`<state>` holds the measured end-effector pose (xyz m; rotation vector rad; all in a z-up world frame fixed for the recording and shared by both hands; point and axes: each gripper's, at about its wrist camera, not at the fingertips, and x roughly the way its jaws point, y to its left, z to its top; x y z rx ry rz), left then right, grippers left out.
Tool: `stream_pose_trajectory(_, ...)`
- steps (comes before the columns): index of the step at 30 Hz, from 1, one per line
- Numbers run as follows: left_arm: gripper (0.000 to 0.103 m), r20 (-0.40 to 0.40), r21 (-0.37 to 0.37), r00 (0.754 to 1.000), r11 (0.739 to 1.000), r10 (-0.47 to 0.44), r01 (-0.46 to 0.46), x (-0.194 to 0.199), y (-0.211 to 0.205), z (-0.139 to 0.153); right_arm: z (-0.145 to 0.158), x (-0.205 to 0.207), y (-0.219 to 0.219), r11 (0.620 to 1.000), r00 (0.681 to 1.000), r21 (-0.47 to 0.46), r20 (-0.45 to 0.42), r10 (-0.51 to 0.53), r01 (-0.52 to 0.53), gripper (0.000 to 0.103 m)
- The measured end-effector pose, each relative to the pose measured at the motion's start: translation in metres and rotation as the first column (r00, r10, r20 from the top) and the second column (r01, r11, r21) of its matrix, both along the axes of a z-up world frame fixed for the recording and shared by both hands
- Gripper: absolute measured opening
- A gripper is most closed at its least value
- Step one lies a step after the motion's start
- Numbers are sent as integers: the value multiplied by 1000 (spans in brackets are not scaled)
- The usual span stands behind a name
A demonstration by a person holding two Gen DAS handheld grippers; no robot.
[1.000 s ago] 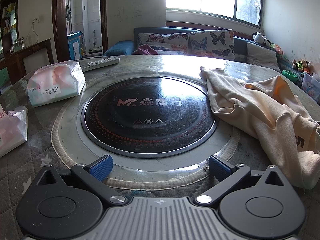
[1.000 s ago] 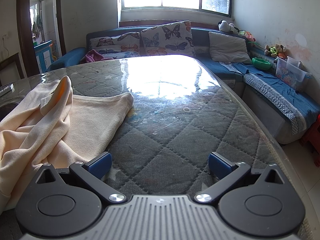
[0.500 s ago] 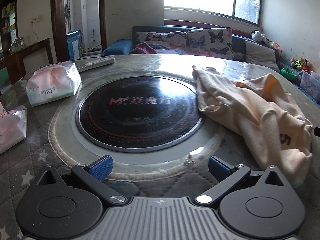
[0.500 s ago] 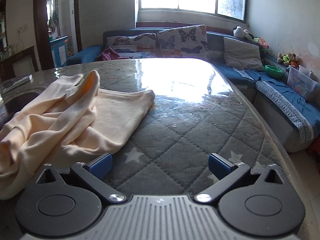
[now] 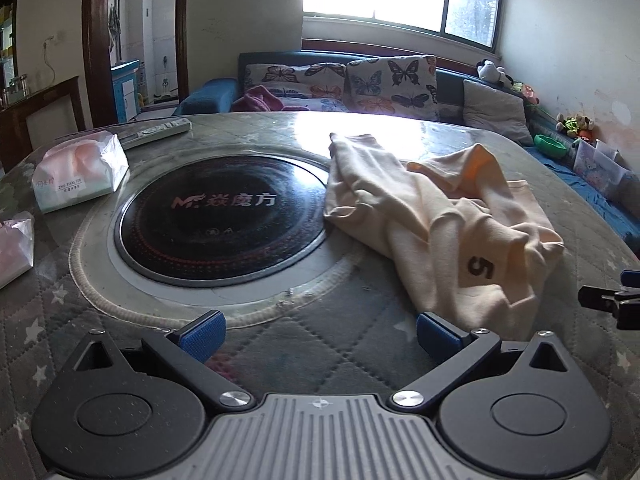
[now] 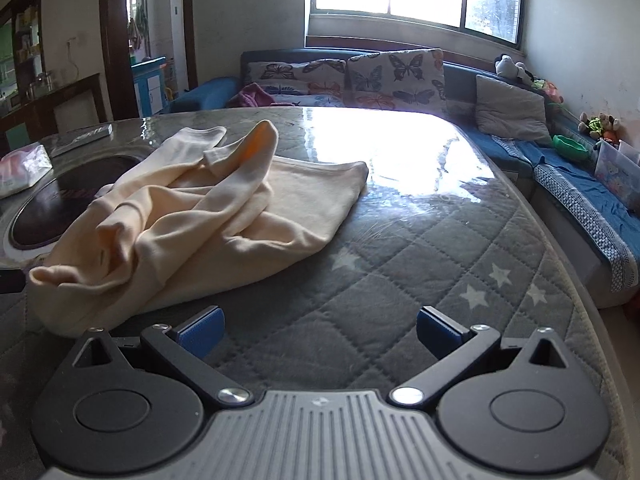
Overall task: Fold clothes
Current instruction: 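Move both tools toward the crumpled cream sweatshirt on the table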
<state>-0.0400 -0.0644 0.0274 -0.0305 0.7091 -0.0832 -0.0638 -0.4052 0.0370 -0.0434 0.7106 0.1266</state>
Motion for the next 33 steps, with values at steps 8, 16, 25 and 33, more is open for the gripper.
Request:
stream_pose_trajectory(8, 103, -11, 18, 1000, 1000, -19, 19, -5, -16, 7, 3, -19, 15, 1000, 1000, 4, -4, 27, -27, 103)
stream_pose_trajectory(16, 103, -22, 36, 1000, 999, -20, 20, -3, -23, 10, 5, -24, 25, 998, 998, -2, -4, 62, -62, 103)
stream_pose_trajectory(25, 103, -35, 55, 999, 998, -30, 32, 0, -31, 12, 7, -25, 36, 996, 996, -2, -10, 91, -91, 103)
stream_pose_trajectory(33, 103, -41, 66, 999, 997, -31, 33, 3, -34, 14, 10, -24, 43, 994, 994, 3, -6, 110, -110, 103)
